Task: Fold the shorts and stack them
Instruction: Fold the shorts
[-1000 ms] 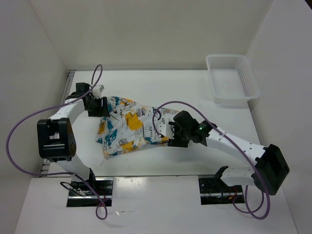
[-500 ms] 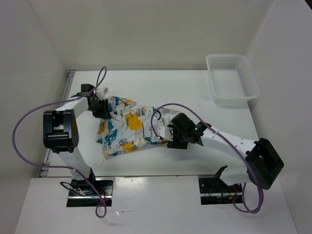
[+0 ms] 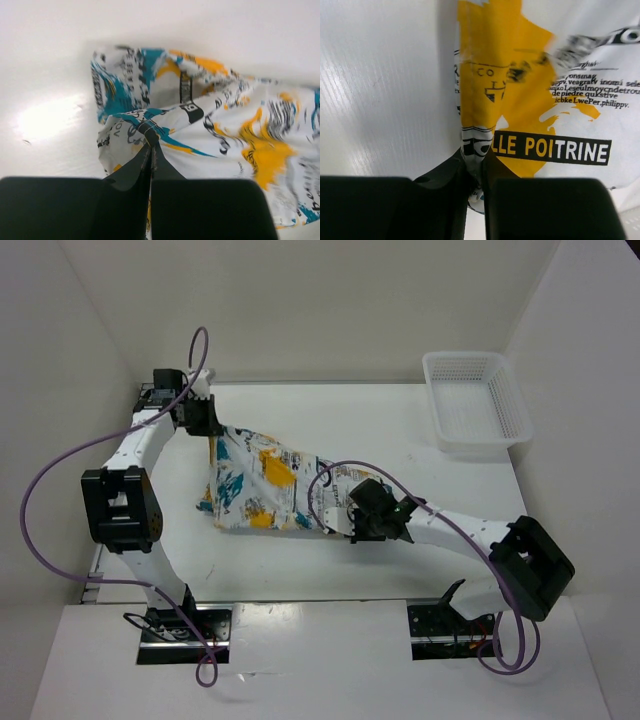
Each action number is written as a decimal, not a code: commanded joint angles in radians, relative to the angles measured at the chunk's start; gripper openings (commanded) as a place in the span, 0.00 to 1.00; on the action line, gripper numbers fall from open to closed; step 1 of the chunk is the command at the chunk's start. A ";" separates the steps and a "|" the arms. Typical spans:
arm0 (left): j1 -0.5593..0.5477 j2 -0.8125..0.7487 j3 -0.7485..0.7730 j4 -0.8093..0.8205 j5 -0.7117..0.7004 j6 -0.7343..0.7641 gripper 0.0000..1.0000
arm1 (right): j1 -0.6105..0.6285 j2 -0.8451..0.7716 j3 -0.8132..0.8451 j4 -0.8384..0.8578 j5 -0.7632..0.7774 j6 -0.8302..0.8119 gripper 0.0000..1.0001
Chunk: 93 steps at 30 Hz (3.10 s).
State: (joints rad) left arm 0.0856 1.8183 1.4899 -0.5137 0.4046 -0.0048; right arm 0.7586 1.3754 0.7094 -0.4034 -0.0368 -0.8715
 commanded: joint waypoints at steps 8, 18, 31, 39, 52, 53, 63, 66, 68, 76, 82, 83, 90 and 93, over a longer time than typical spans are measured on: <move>0.000 0.122 0.170 0.075 -0.141 0.005 0.03 | -0.005 0.004 -0.034 0.038 0.014 -0.055 0.12; -0.018 0.087 0.162 -0.083 0.023 0.005 0.23 | -0.005 0.004 -0.005 0.028 0.023 -0.076 0.45; 0.009 0.219 0.214 -0.126 -0.225 0.005 0.07 | -0.005 0.013 0.005 0.015 0.034 -0.104 0.45; 0.009 0.260 0.231 -0.129 0.048 0.005 0.57 | -0.005 0.013 0.005 0.006 0.043 -0.104 0.50; 0.000 0.349 0.251 -0.040 0.050 0.005 0.46 | -0.015 0.004 0.036 -0.025 0.090 -0.104 0.55; -0.009 0.349 0.251 -0.031 0.050 0.005 0.42 | -0.024 0.004 0.045 -0.025 0.101 -0.104 0.56; -0.009 0.337 0.349 -0.069 0.178 0.005 0.00 | -0.077 -0.059 0.035 -0.037 0.166 -0.116 0.69; -0.009 0.309 0.424 -0.101 0.188 0.005 0.00 | -0.102 -0.070 0.035 -0.037 0.175 -0.127 0.69; -0.009 0.283 0.466 -0.132 0.178 0.005 0.00 | -0.113 -0.070 0.012 -0.026 0.166 -0.136 0.69; -0.009 0.377 0.628 -0.216 0.061 0.005 0.00 | -0.113 -0.061 -0.041 0.041 0.137 -0.169 0.65; -0.027 0.470 0.639 -0.187 -0.022 0.005 0.23 | -0.113 -0.061 -0.041 0.041 0.137 -0.179 0.65; -0.038 0.484 0.639 -0.187 -0.044 0.005 0.45 | -0.113 -0.061 -0.041 0.041 0.137 -0.179 0.65; -0.029 0.298 0.546 -0.186 -0.010 0.005 0.69 | -0.136 -0.081 0.047 0.019 0.129 -0.072 0.66; -0.020 0.135 0.388 -0.219 0.014 0.005 0.69 | -0.136 -0.090 0.074 -0.017 0.097 -0.035 0.66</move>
State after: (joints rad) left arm 0.0547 2.1773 1.9423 -0.7132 0.3679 -0.0044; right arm 0.6323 1.3350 0.7155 -0.4118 0.0990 -0.9699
